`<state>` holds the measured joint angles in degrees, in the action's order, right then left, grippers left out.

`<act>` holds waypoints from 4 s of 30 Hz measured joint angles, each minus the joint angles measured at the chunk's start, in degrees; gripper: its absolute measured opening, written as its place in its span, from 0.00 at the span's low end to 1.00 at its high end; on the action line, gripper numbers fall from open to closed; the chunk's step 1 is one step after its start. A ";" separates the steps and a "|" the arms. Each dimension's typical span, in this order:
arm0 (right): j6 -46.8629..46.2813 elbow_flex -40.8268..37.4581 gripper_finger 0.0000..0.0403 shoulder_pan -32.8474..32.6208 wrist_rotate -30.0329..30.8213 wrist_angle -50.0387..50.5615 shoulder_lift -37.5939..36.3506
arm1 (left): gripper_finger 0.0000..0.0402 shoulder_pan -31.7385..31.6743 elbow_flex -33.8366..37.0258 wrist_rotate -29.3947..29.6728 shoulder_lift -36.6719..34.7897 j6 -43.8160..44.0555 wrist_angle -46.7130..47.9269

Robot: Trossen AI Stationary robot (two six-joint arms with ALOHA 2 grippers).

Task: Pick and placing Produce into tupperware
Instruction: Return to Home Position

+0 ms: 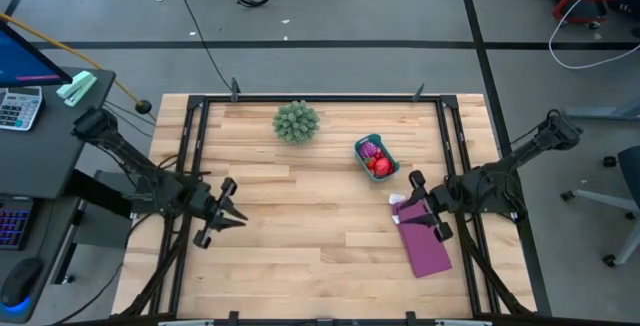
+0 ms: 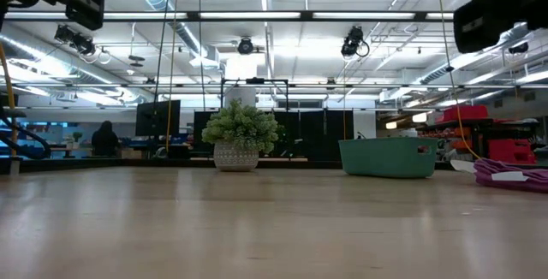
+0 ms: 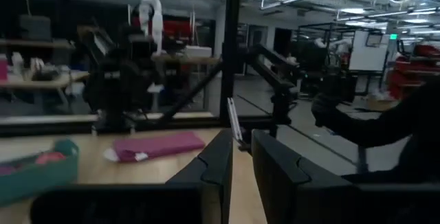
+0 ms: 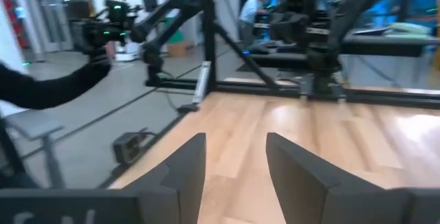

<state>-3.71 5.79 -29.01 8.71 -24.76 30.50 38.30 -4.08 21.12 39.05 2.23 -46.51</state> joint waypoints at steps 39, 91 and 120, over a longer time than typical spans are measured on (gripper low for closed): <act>3.25 -5.19 0.40 28.95 -0.70 7.01 -7.18 | 0.15 -38.18 -0.02 -19.06 -4.57 2.65 11.65; -2.77 -5.23 0.40 28.84 -0.65 8.55 -12.80 | 0.13 -35.42 -0.02 -20.78 1.06 14.16 16.39; -2.75 -5.23 0.40 28.84 -0.63 8.42 -22.38 | 0.15 -33.60 -0.02 -20.78 -17.85 15.12 16.58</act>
<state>-6.46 0.56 -0.16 8.08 -16.34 8.12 4.69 -4.10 0.34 21.20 17.35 -29.94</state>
